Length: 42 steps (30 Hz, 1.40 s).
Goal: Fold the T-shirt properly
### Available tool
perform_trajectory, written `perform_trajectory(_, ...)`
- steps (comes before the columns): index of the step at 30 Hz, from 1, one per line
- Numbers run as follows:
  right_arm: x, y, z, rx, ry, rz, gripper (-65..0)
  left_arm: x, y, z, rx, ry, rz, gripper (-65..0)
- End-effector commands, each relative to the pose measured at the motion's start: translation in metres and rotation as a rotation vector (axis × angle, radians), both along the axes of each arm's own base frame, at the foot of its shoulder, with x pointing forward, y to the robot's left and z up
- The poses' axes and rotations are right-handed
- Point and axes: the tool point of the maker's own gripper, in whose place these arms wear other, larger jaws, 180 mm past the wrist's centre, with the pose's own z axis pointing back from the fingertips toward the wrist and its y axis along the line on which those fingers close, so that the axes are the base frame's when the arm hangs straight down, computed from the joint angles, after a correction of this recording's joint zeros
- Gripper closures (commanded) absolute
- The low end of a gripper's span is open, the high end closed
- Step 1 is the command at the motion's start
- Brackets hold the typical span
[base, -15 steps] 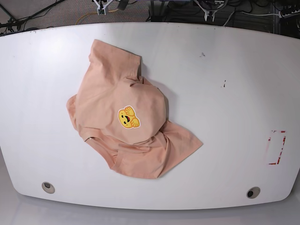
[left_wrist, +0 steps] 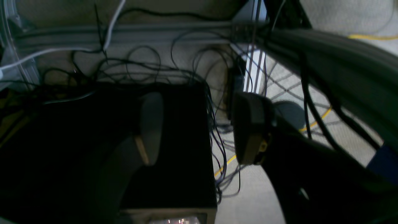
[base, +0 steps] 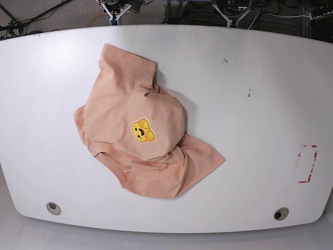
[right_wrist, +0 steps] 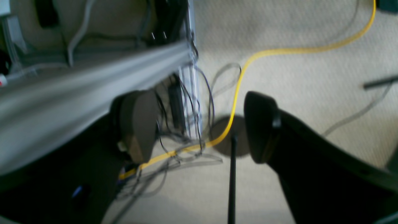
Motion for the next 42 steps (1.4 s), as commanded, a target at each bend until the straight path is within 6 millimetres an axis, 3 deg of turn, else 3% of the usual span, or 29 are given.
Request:
perform_trajectory(1, -0.001, -0.003, 0.001, -0.002, -0.005, -0.005, -42.3, -0.006, 0.003, 0.0, 0.005, 0.01, 0.005, -32.4)
perform_trajectory(10, -0.006, -0.007, 0.003, -0.013, -0.017, 0.0, -42.3, 0.002, 0.002, 0.001, 0.002, -0.017, 0.014, -32.1)
perform_trajectory(12, -0.002, -0.012, 0.007, -0.028, -0.049, 0.009, -42.3, -0.006, 0.0, 0.003, -0.003, -0.026, 0.016, -32.1)
perform_trajectory(20, -0.004, -0.02, 0.013, -0.046, -0.073, 0.02, -42.3, -0.007, 0.002, 0.013, -0.002, -0.102, 0.055, -32.1)
perform_trajectory(30, -0.043, -0.026, 0.021, -0.061, -0.045, 0.033, -42.3, -0.048, 0.002, 0.017, -0.001, -0.056, 0.054, -31.9)
perform_trajectory(35, -0.063, -0.02, 0.032, -0.062, -0.05, 0.038, -42.3, -0.054, 0.013, 0.034, 0.01, -0.115, 0.025, -32.1)
perform_trajectory(42, -0.08, -0.011, 0.054, -0.056, -0.089, -0.004, -42.3, -0.068, 0.009, 0.056, -0.002, -0.158, 0.007, -32.1)
